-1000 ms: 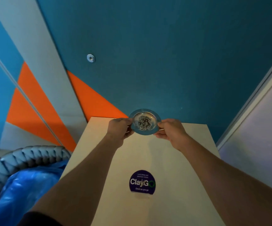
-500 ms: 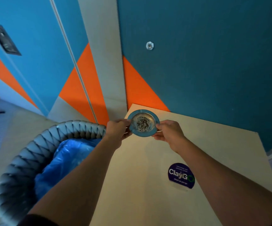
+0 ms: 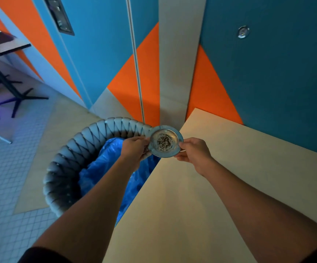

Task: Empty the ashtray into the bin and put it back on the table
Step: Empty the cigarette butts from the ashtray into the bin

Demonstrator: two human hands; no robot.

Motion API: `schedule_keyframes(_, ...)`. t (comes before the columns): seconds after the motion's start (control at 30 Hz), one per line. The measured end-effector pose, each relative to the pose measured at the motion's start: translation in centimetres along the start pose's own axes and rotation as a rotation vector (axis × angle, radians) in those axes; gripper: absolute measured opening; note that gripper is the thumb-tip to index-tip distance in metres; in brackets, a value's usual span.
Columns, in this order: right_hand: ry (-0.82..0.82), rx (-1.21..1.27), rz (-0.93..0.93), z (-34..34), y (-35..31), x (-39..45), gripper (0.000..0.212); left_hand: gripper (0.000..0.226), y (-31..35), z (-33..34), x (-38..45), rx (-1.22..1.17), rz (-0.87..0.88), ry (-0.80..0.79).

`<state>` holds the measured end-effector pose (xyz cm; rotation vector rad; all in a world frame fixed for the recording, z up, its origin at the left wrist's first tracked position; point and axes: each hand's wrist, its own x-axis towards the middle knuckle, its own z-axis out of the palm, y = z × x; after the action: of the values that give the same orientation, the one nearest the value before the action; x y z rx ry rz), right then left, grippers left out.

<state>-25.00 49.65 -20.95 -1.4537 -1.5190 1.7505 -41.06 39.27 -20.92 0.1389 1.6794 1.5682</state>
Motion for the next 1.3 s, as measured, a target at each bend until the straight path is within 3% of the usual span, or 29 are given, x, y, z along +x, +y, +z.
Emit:
schedule_keyframes(0.5,-0.171,-0.101,0.093,13.6,4.5,3.6,0.005,0.010,-3.4,-12.3,5.0,-0.051,-0.112,0.218)
schedule_keyframes(0.9,-0.231,-0.154,0.159,19.3,10.2,7.0,0.010,0.012,-8.2,-17.6,10.0,-0.002,-0.202,0.296)
schedule_keyframes(0.97,-0.226,-0.237,0.095,19.4,11.2,7.5,0.012,0.011,-8.8,-18.2,11.0,0.006,-0.211,0.311)
schedule_keyframes(1.2,-0.295,-1.038,-0.428,18.0,14.8,7.5,0.020,0.011,-11.0,-20.1,13.7,0.018,-0.238,0.368)
schedule_keyframes(1.3,-0.286,-1.215,-0.580,17.9,15.8,7.0,0.023,0.011,-11.9,-20.7,14.8,0.021,-0.244,0.396)
